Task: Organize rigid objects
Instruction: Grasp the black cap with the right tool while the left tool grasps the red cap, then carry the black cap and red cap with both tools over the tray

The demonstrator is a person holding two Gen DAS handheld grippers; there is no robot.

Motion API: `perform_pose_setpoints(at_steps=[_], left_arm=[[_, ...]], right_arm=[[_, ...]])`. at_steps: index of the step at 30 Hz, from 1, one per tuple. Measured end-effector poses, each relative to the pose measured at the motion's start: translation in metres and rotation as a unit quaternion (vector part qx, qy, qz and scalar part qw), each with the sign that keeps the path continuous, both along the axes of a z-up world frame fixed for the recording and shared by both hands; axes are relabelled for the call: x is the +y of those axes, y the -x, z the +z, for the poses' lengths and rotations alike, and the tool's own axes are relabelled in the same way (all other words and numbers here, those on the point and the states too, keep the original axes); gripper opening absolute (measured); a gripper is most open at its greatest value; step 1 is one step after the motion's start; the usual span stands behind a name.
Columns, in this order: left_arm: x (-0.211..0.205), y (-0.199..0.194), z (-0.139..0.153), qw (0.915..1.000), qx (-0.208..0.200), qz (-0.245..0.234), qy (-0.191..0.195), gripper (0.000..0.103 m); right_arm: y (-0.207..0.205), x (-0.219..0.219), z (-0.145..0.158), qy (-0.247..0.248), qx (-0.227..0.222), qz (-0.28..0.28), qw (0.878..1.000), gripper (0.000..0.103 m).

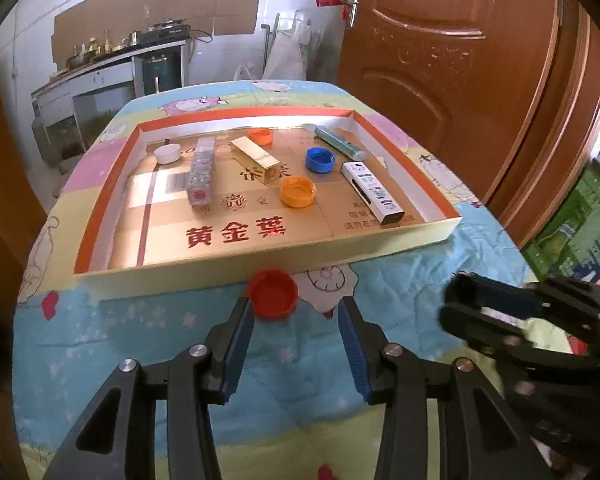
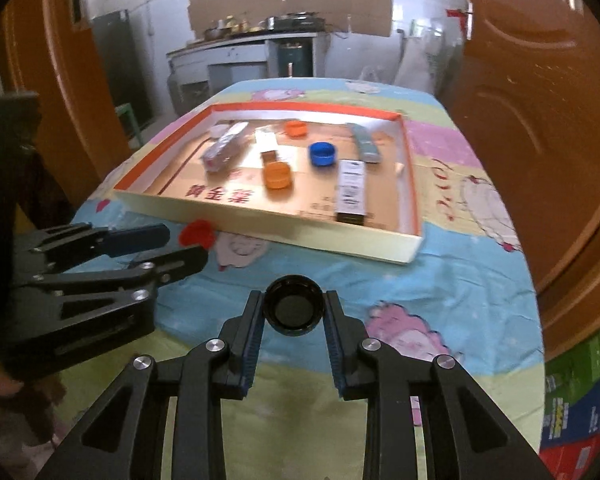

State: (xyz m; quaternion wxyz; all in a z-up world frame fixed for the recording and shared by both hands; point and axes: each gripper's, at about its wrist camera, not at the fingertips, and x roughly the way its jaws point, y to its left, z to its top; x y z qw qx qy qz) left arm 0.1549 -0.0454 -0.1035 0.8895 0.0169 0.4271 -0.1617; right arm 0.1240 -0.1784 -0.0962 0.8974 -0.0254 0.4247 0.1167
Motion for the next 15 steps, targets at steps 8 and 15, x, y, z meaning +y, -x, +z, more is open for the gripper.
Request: perform_pose_setpoints(at_steps=[8,15], left_arm=[[0.008,-0.013,-0.012,0.9988,0.016,0.047,-0.001,0.016],[0.02,-0.011,-0.012,0.9985,0.018,0.048,0.016,0.011]], right_arm=[[0.001,-0.011,-0.003,-0.006,0.005,-0.006,1.0,0.03],[0.001,-0.006,-0.008,-0.011,0.01,-0.001,1.0,0.03]])
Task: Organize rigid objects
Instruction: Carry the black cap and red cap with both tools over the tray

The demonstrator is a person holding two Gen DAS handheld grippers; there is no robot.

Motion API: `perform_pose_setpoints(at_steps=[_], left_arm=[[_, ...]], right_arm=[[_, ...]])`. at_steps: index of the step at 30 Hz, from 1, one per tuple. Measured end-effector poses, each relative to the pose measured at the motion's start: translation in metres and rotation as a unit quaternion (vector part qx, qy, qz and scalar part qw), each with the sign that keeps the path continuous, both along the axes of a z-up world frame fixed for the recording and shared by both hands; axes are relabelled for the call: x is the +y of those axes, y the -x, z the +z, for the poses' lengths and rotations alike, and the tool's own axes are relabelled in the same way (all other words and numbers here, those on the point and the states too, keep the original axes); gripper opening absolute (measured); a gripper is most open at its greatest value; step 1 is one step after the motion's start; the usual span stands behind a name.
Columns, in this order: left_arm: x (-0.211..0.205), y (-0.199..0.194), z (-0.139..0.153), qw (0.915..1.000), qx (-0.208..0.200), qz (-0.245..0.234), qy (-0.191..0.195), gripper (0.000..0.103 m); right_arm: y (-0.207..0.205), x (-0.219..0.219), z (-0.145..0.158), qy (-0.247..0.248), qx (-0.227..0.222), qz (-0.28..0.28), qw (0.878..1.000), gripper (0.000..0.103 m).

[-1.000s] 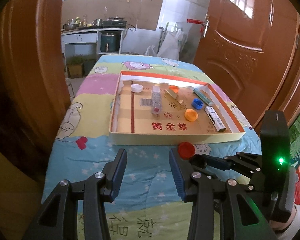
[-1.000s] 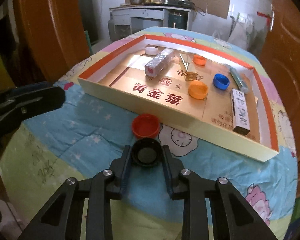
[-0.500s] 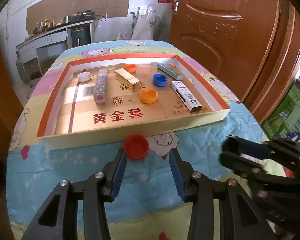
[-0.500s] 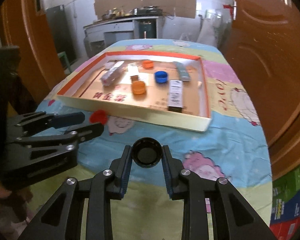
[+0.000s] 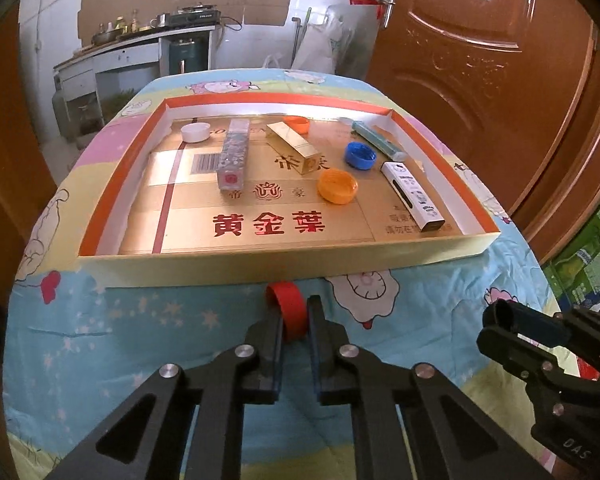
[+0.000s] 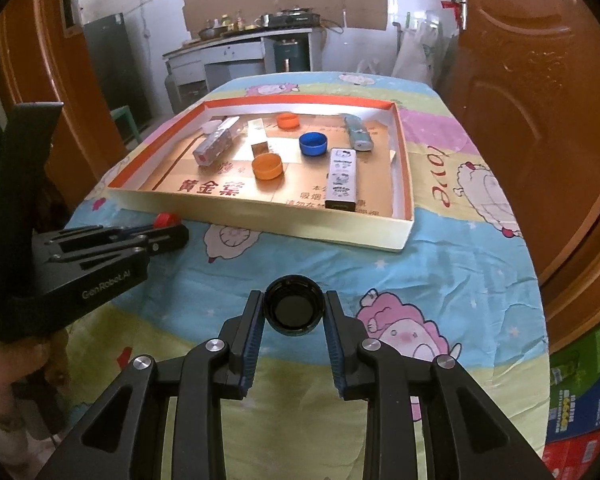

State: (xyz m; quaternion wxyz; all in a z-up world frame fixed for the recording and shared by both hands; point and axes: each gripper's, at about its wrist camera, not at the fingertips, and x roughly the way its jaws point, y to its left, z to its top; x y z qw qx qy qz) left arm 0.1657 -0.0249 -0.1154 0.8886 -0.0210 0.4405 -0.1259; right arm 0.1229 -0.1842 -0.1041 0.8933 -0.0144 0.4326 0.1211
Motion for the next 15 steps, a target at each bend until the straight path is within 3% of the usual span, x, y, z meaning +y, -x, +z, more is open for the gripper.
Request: perform_pose_setpoints(at_steps=[15], left_arm=[[0.012,0.014,0.018,0.9992,-0.025,0.005,0.03,0.011]], right_arm=[[0.001,0.009,0.005,-0.004,-0.007,0.007,1.0,0.03]])
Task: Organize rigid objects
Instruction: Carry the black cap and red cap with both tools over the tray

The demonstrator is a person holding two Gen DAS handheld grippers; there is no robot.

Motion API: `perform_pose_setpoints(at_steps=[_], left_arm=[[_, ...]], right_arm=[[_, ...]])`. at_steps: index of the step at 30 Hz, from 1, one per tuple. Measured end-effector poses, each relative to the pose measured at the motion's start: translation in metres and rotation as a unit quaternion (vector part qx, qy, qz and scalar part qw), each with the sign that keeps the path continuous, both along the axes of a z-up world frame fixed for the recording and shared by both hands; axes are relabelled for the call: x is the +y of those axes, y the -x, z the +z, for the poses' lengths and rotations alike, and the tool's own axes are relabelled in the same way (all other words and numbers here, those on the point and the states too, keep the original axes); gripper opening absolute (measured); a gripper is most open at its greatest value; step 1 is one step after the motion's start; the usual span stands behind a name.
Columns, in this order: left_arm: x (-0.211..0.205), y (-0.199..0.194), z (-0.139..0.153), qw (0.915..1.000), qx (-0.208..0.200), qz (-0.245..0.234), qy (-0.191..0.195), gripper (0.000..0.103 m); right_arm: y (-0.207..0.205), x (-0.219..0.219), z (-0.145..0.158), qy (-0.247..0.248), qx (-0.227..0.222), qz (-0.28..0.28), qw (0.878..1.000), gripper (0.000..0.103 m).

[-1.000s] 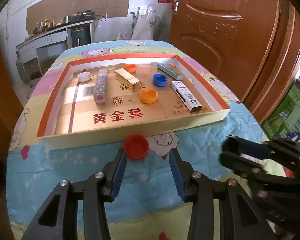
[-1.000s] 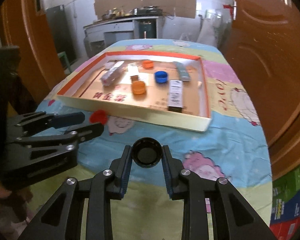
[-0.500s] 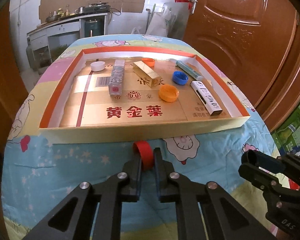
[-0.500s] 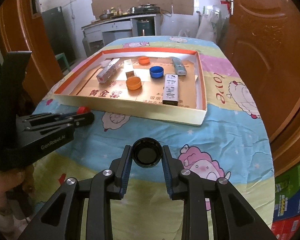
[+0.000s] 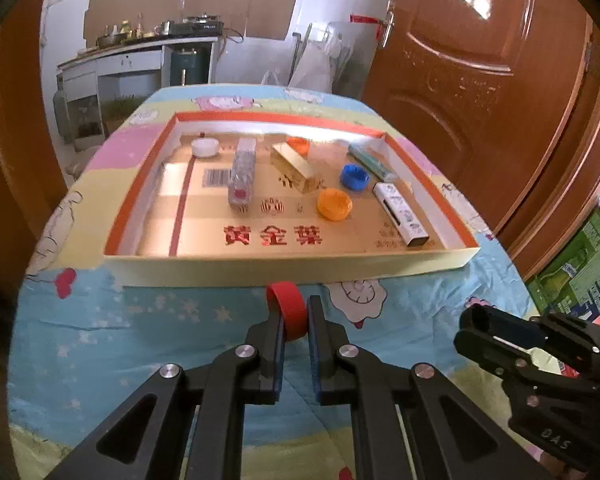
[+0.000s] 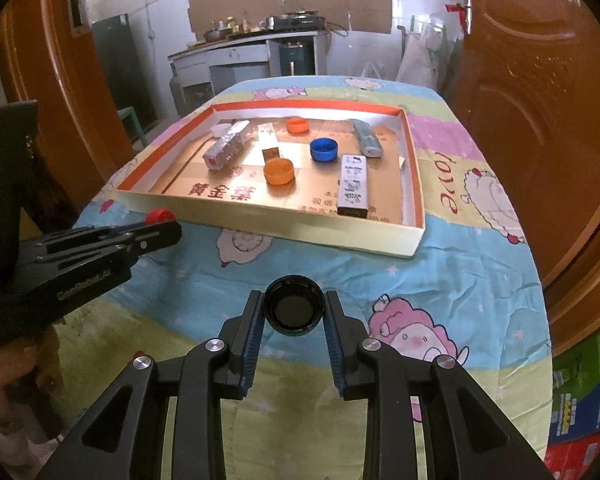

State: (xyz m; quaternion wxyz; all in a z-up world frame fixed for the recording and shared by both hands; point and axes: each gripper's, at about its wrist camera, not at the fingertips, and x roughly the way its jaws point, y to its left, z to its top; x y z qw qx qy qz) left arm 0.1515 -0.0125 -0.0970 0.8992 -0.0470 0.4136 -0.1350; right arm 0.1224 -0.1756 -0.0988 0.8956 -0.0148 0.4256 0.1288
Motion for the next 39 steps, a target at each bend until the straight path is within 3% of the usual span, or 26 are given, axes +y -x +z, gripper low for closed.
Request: perform_pose_setpoints(at_steps=[17,39], left_arm=[[0.028,0.004,0.054,0.9978,-0.061,0.027,0.007,0.011],[0.041,-0.045,0.055,0.9966,-0.051,0.063,-0.008,0.011]], right_arm=[[-0.019,0.028,0.045,-0.005,-0.055,0.034,0.998,0.03],[-0.076,0.043,0.054,-0.016,-0.064,0.055,0.996,0.03]])
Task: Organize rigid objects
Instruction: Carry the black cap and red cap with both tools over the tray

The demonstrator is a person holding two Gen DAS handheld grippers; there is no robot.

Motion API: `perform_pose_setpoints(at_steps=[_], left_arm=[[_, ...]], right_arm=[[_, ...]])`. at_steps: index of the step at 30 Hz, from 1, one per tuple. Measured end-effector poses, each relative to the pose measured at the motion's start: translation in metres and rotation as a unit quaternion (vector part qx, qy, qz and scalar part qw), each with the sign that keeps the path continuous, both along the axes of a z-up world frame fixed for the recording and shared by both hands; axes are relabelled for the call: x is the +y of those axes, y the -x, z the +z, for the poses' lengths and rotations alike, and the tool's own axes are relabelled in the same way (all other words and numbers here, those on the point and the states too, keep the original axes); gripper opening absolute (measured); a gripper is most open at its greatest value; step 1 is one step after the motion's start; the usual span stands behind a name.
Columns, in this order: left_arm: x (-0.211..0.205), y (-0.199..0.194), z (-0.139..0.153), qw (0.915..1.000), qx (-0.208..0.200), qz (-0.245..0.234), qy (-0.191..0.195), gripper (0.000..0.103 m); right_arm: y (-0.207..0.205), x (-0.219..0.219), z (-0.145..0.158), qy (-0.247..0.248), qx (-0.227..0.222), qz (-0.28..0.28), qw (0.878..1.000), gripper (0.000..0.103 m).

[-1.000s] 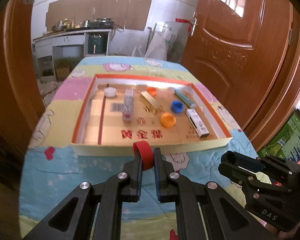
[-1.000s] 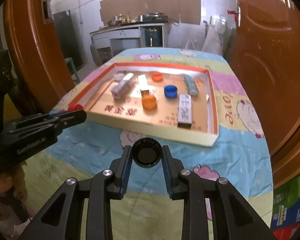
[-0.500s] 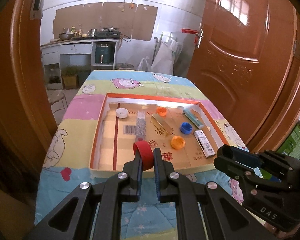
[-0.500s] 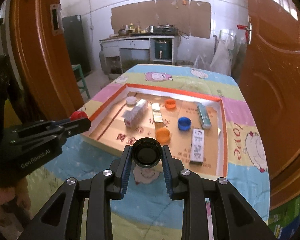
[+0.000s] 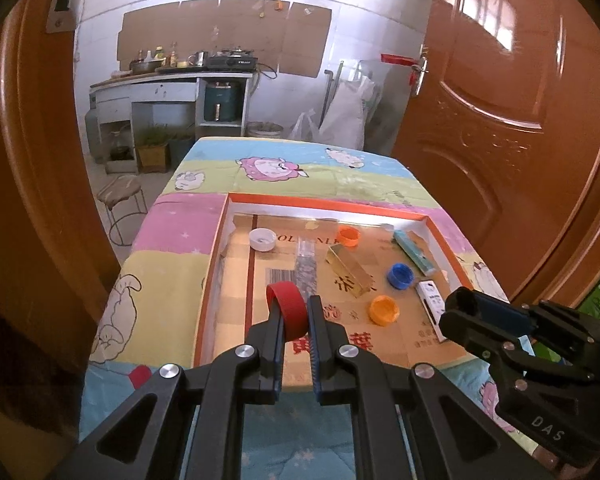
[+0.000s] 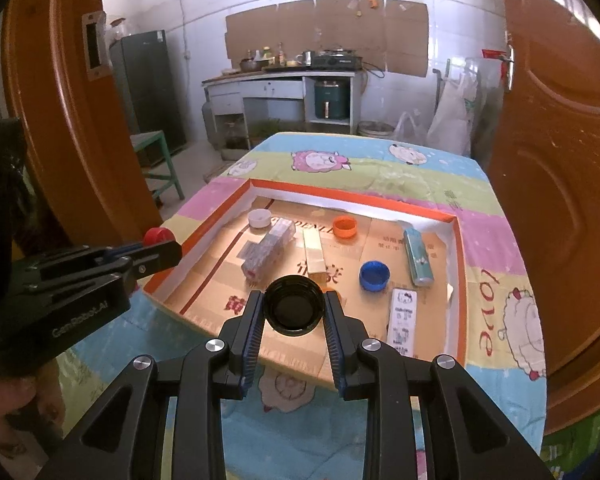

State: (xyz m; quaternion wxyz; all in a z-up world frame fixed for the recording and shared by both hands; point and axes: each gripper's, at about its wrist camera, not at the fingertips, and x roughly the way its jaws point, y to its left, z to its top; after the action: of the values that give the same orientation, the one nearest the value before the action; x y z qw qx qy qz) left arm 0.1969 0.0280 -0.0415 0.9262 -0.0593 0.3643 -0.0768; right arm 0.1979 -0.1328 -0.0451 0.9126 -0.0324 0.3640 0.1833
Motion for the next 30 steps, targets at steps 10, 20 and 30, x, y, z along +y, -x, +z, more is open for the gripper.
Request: perform_pose_setpoints(at_steps=[10,20,30], left_arm=[[0.003,-0.024,-0.006,0.9999,0.011,0.009,-0.002,0.011],[0.005,-0.047,-0.013,0.9997,0.023,0.01,-0.002,0.011],[0.003,-0.07,-0.025,0.9991,0.04,0.01,-0.009,0.011]], right_arm=[[-0.029,-0.002,-0.004,0.0,0.004,0.0,1.0,0.03],[-0.057,-0.01,-0.01,0.007,0.007,-0.007,1.0,0.03],[-0.092,-0.019,-0.021,0.011,0.014,-0.016,1.0,0.03]])
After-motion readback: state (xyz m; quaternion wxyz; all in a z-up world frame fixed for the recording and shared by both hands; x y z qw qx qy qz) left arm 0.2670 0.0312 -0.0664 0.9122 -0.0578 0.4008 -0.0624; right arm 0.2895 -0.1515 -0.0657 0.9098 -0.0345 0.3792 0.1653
